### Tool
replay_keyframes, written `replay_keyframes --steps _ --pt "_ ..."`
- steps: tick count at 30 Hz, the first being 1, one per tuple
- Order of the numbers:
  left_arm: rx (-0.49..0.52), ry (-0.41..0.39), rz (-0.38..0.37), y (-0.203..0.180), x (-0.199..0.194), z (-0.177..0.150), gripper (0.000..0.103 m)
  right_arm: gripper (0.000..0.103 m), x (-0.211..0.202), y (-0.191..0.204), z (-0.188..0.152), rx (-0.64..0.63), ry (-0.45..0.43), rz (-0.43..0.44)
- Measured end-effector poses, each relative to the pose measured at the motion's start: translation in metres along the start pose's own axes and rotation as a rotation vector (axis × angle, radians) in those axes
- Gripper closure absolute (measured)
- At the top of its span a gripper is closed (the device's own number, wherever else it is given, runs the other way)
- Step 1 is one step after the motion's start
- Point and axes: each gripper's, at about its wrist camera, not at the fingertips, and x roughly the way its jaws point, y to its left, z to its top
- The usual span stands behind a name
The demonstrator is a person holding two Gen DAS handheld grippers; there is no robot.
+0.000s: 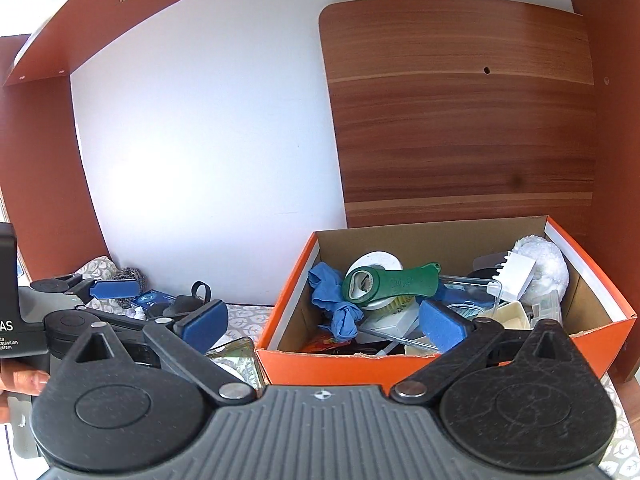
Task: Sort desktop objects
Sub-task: 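Move both tools back from the box toward the items on the bed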
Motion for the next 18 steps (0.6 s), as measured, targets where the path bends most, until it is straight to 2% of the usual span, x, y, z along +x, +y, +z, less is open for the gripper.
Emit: replay_keyframes --steps 18 --pt "-0.056 0.04 0.118 0.082 -0.023 -0.045 0.0 0.0 0.023 0.103 -0.021 -0.072 0.053 0.19"
